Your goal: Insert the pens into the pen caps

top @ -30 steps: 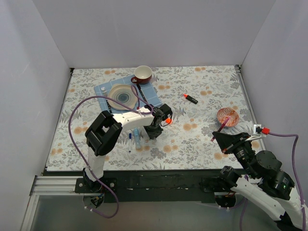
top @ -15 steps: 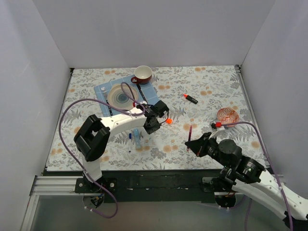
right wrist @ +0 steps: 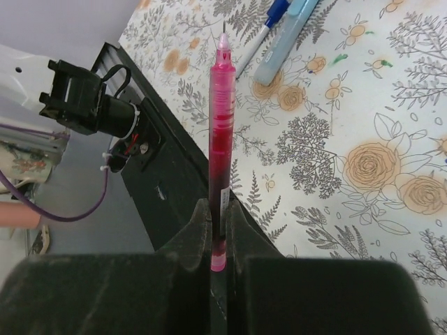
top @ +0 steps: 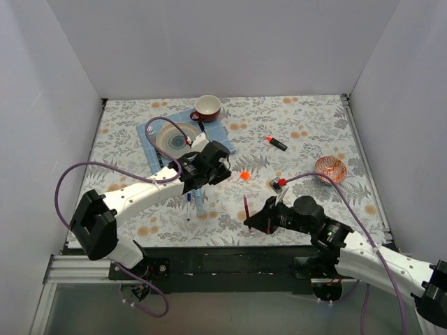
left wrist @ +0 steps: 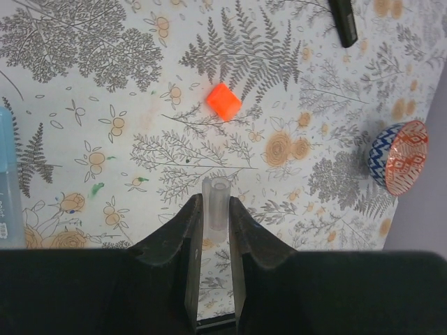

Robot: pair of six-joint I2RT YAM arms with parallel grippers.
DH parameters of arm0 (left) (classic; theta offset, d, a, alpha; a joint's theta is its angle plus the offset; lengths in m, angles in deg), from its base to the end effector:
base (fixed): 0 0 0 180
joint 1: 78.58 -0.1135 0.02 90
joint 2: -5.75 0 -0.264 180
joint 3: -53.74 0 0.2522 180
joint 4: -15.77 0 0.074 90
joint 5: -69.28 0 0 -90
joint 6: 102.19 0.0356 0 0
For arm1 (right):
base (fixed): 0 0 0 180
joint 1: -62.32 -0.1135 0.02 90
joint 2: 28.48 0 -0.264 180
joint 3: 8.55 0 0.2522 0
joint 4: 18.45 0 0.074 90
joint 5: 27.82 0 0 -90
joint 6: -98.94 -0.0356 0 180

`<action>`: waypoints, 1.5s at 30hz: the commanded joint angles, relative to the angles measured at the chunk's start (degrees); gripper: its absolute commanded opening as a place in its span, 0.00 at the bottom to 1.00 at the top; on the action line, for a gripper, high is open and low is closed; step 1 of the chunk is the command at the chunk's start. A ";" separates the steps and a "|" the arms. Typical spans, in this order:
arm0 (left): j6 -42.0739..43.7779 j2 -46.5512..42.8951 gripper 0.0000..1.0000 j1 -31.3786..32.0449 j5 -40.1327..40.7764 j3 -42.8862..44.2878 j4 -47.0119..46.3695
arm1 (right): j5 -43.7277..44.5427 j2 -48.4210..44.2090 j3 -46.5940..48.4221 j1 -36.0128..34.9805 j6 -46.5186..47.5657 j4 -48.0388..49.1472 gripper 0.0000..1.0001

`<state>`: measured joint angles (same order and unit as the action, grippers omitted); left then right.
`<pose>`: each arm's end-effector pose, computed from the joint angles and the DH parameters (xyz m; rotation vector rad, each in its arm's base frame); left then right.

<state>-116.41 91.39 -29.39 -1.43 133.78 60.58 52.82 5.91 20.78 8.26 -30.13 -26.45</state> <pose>0.2177 -0.2341 0.2692 -1.3173 2.1910 -0.7941 0.0890 0.1327 0.2157 -0.3884 1.9588 1.2619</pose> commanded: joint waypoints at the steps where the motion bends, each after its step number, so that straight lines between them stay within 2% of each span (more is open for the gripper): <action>1: 5.78 -5.84 0.00 -0.23 -1.45 -2.56 -6.87 | -6.37 4.26 -2.12 1.24 -1.62 14.44 0.01; 8: 9.74 -11.55 0.00 -0.23 -2.59 -6.34 -11.53 | -11.81 14.73 1.56 6.68 -1.10 21.21 0.01; 15: 10.97 -14.45 0.00 -0.23 -2.50 -8.62 -12.94 | -14.45 20.01 2.27 7.22 -2.33 27.28 0.01; 24: 11.06 -15.16 0.00 -0.23 -3.73 -9.59 -14.00 | -15.51 25.45 6.84 7.57 -1.10 28.08 0.01; 45: 11.06 -17.09 0.00 -0.23 -4.61 -11.08 -14.87 | -14.54 28.18 6.49 8.09 -1.80 29.92 0.01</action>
<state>-106.03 76.73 -29.39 -5.56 123.35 46.92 38.24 33.23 25.70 16.06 -32.25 -0.46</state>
